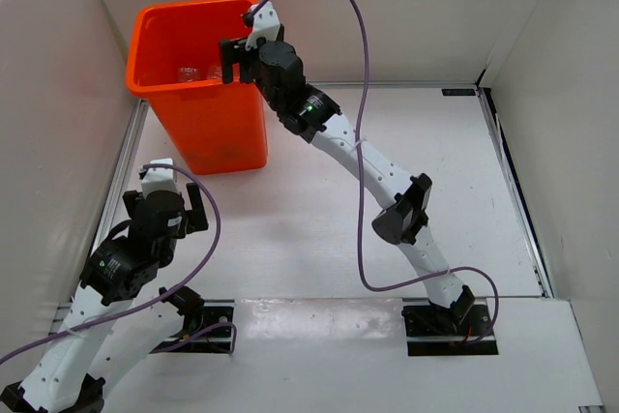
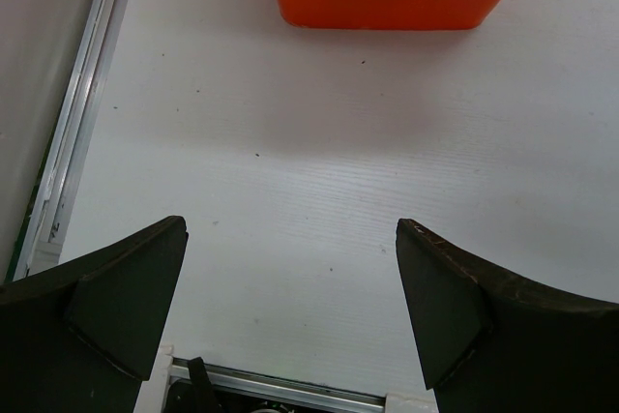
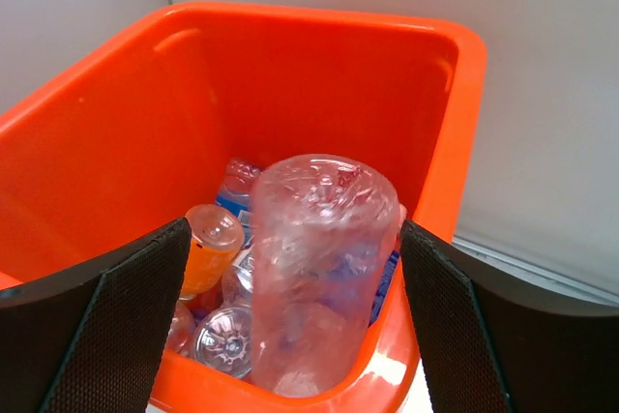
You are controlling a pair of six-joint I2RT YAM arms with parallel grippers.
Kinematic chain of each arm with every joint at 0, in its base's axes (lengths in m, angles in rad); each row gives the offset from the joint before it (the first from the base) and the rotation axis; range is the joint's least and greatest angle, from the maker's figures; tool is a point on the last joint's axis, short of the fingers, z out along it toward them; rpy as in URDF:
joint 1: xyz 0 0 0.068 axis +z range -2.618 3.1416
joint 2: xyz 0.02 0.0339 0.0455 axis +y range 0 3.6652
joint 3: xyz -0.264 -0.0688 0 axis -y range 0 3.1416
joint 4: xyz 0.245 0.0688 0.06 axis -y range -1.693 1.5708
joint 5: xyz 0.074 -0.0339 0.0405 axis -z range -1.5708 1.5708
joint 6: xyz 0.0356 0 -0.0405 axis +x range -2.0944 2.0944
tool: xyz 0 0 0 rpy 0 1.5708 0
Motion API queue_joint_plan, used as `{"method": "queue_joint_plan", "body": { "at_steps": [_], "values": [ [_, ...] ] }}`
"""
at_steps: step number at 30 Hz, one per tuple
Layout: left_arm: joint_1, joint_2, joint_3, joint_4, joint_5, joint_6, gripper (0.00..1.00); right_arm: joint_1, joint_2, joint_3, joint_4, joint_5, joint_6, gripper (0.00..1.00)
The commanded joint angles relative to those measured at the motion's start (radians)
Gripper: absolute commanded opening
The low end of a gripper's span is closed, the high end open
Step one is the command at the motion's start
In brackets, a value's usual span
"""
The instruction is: Put the plastic bottles in the bin
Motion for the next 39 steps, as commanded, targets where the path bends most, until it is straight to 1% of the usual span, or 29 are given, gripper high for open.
{"method": "queue_joint_plan", "body": {
  "at_steps": [1, 6, 9, 12, 17, 18, 20, 22, 23, 24, 25, 26, 27, 28, 29, 30, 31, 32, 33, 34, 35, 36, 37, 38, 39],
  "values": [
    [-0.003, -0.002, -0.001, 0.003, 0.003, 0.000, 1.00, -0.008, -0.006, 0.032, 0.001, 0.002, 0.042, 0.90],
    [-0.003, -0.006, -0.002, 0.001, -0.001, 0.002, 1.00, -0.006, -0.043, 0.018, 0.003, 0.012, 0.052, 0.90],
    [-0.004, -0.005, -0.002, -0.001, -0.004, -0.001, 1.00, 0.002, -0.061, 0.020, 0.007, 0.039, 0.026, 0.90],
    [-0.004, -0.008, -0.002, -0.011, -0.006, -0.009, 1.00, 0.018, -0.132, 0.008, -0.002, 0.126, -0.026, 0.90],
    [-0.003, -0.015, -0.004, -0.011, -0.021, -0.020, 1.00, 0.005, -0.258, -0.104, -0.094, 0.211, -0.035, 0.90],
    [-0.004, -0.015, -0.004, -0.013, -0.020, -0.021, 1.00, 0.005, -0.328, -0.150, -0.133, 0.257, -0.059, 0.90],
    [-0.003, -0.017, -0.004, -0.014, -0.024, -0.023, 1.00, -0.006, -0.405, -0.234, -0.164, 0.307, -0.070, 0.90],
    [-0.003, -0.017, -0.004, -0.016, -0.023, -0.024, 1.00, -0.015, -0.503, -0.307, -0.283, 0.347, -0.057, 0.90],
    [-0.003, -0.017, -0.004, -0.014, -0.023, -0.024, 1.00, -0.037, -0.529, -0.374, -0.363, 0.357, -0.044, 0.90],
    [-0.003, -0.015, -0.004, -0.017, -0.023, -0.023, 1.00, -0.044, -0.581, -0.402, -0.411, 0.337, -0.017, 0.90],
    [-0.004, -0.022, -0.004, -0.014, -0.023, -0.024, 1.00, -0.055, -0.644, -0.469, -0.490, 0.319, 0.018, 0.90],
    [-0.003, -0.026, -0.007, -0.007, -0.015, -0.023, 1.00, -0.072, -0.678, -0.573, -0.541, 0.320, 0.041, 0.90],
    [-0.003, -0.029, -0.010, -0.002, -0.012, -0.018, 1.00, -0.093, -0.807, -0.636, -0.554, 0.325, 0.066, 0.90],
    [-0.003, -0.051, -0.015, 0.006, 0.000, -0.011, 1.00, -0.124, -0.851, -0.700, -0.577, 0.309, 0.157, 0.90],
    [-0.003, -0.057, -0.031, 0.031, 0.009, -0.009, 1.00, -0.138, -0.899, -0.903, -0.579, 0.285, 0.189, 0.90],
    [-0.003, -0.072, -0.036, 0.039, 0.017, 0.008, 1.00, -0.212, -1.034, -0.975, -0.574, 0.169, 0.283, 0.90],
    [-0.004, -0.090, -0.050, 0.047, 0.025, 0.028, 1.00, -0.242, -1.081, -1.106, -0.560, 0.112, 0.299, 0.90],
    [-0.004, -0.103, -0.065, 0.097, 0.064, 0.044, 1.00, -0.271, -1.121, -1.238, -0.530, 0.049, 0.302, 0.90],
    [-0.003, -0.117, -0.076, 0.116, 0.084, 0.066, 1.00, -0.326, -1.208, -1.303, -0.508, -0.047, 0.299, 0.90],
    [-0.004, -0.147, -0.096, 0.146, 0.092, 0.068, 1.00, -0.339, -1.288, -1.425, -0.449, -0.106, 0.295, 0.90],
    [-0.001, -0.155, -0.107, 0.176, 0.097, 0.078, 1.00, -0.354, -1.360, -1.474, -0.429, -0.144, 0.296, 0.90],
    [-0.003, -0.167, -0.139, 0.203, 0.111, 0.094, 1.00, -0.379, -1.390, -1.582, -0.421, -0.162, 0.299, 0.90],
    [-0.003, -0.193, -0.149, 0.216, 0.112, 0.103, 1.00, -0.399, -1.472, -1.612, -0.422, -0.201, 0.302, 0.90],
    [-0.004, -0.203, -0.160, 0.231, 0.126, 0.135, 1.00, -0.414, -1.500, -1.640, -0.419, -0.235, 0.308, 0.90],
    [-0.003, -0.213, -0.206, 0.286, 0.161, 0.155, 1.00, -0.422, -1.523, -1.704, -0.421, -0.252, 0.304, 0.90]
  ]
}}
